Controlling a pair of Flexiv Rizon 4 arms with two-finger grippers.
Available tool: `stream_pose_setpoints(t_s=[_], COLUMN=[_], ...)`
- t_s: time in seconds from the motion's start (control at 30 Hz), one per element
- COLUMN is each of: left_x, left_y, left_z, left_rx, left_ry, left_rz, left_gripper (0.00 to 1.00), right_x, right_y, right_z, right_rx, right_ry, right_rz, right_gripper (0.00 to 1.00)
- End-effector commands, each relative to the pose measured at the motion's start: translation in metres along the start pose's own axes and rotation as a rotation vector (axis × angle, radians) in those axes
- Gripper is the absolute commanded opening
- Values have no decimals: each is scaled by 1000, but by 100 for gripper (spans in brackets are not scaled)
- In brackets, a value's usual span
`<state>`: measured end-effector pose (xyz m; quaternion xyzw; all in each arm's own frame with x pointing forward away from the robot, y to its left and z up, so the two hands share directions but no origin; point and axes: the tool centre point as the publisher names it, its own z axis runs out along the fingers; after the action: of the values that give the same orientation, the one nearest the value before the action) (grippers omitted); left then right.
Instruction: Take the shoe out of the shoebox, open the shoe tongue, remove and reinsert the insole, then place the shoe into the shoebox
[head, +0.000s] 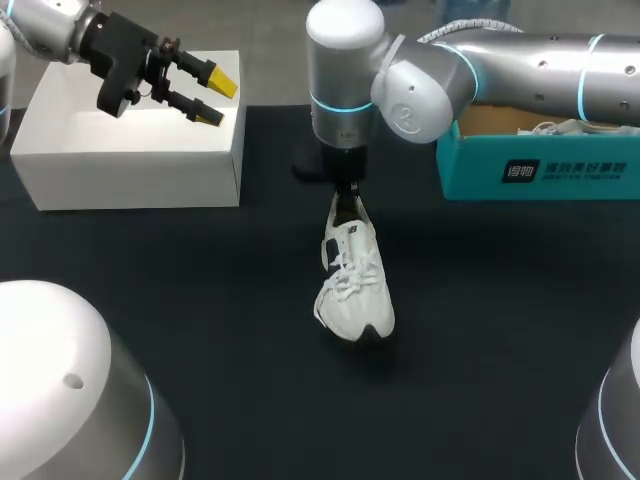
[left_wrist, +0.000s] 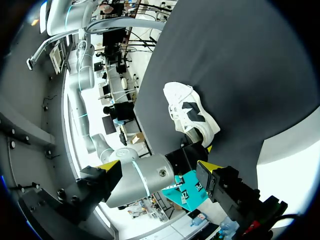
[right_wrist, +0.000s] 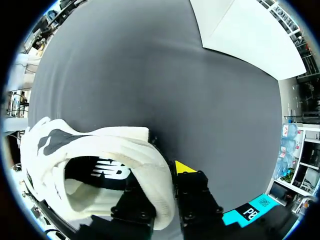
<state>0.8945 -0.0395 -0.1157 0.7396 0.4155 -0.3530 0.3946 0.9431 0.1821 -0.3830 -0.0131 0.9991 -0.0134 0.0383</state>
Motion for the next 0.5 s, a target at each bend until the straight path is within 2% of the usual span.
stream_pose_setpoints(t_s=[0.03, 0.2, 0.5], left_x=[0, 0, 0], left_y=[0, 0, 0], left_z=[0, 0, 0], left_rx=[3, 3, 3], left_ry=[4, 4, 4], left_rz=[0, 0, 0], left_gripper=[100, 100, 100], right_x=[2, 4, 7], right_y=[1, 3, -6], right_z=[-15, -42, -115], right_rx=[17, 3, -47], right_ry=[-4, -32, -99], right_rz=[10, 13, 29], right_gripper=[0, 0, 0])
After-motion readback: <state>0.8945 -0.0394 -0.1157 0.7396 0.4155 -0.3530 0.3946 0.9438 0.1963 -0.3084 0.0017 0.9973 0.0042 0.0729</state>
